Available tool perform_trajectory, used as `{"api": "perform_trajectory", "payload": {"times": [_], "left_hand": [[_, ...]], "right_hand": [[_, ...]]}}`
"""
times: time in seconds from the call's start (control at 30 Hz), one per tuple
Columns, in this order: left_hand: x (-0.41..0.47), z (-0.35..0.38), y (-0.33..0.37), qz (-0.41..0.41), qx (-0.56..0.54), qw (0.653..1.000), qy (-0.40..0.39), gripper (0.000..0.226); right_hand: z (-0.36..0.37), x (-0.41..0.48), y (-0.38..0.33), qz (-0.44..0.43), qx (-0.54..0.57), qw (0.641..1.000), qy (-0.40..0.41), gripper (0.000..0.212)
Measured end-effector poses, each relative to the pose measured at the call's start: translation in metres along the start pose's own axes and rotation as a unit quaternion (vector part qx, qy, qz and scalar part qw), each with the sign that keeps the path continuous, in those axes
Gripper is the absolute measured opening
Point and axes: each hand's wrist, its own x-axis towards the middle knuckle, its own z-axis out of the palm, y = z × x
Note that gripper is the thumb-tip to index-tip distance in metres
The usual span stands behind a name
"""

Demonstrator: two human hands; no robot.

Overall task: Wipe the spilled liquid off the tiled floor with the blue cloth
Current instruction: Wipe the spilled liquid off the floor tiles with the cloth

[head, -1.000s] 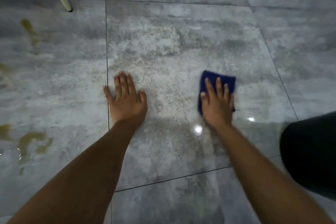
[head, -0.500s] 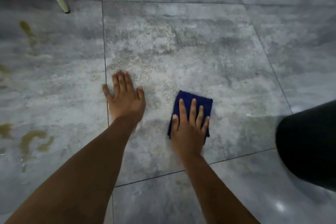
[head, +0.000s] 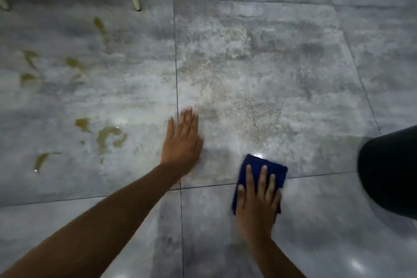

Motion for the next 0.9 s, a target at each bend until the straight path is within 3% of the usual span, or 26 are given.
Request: {"api": "perform_trajectory", "payload": {"times": [0.07,0.13,0.23,0.3,0.4,0.53,0.63,0.73,0.83,0.9], "left_hand": [[-0.046,0.011,-0.005,0.014,0.0,1.0,0.001,0.062],[-0.062,0.02,-0.008,0.024,0.009,1.0,-0.002,0.062],[-0.061,0.02,-0.009,0.025,0.016,0.999,-0.014,0.064],[-0.06,0.019,-0.008,0.018,0.021,0.999,-0.021,0.064],[-0.061,0.016,-0.009,0.013,0.02,0.999,-0.025,0.065],[-0.06,0.019,-0.01,0.016,0.007,1.0,-0.018,0.064],[-0.06,0.021,-0.009,0.026,0.001,0.999,-0.02,0.063],[-0.061,0.022,-0.009,0.024,-0.004,1.0,-0.002,0.062],[-0.062,0.021,-0.01,0.027,-0.014,1.0,-0.004,0.062],[-0.062,0.021,-0.01,0.03,-0.012,0.999,-0.005,0.062]], "right_hand": [[-0.004,0.033,-0.014,-0.073,-0.031,0.997,-0.002,0.054],[-0.012,0.071,-0.006,-0.09,-0.06,0.994,-0.005,0.053],[-0.009,0.071,0.013,0.017,-0.026,0.999,0.015,0.055],[0.001,0.03,0.003,0.042,-0.025,0.998,0.031,0.053],[0.015,-0.008,-0.026,-0.042,-0.023,0.999,0.006,0.055],[0.005,0.07,-0.052,-0.163,-0.057,0.985,0.011,0.053],[-0.006,0.101,-0.038,-0.097,-0.041,0.994,0.02,0.055],[0.003,0.047,-0.032,-0.014,-0.021,0.998,0.049,0.053],[0.017,0.003,-0.048,-0.093,-0.025,0.995,-0.004,0.055],[0.015,0.035,-0.064,-0.169,-0.031,0.985,-0.013,0.053]]}}
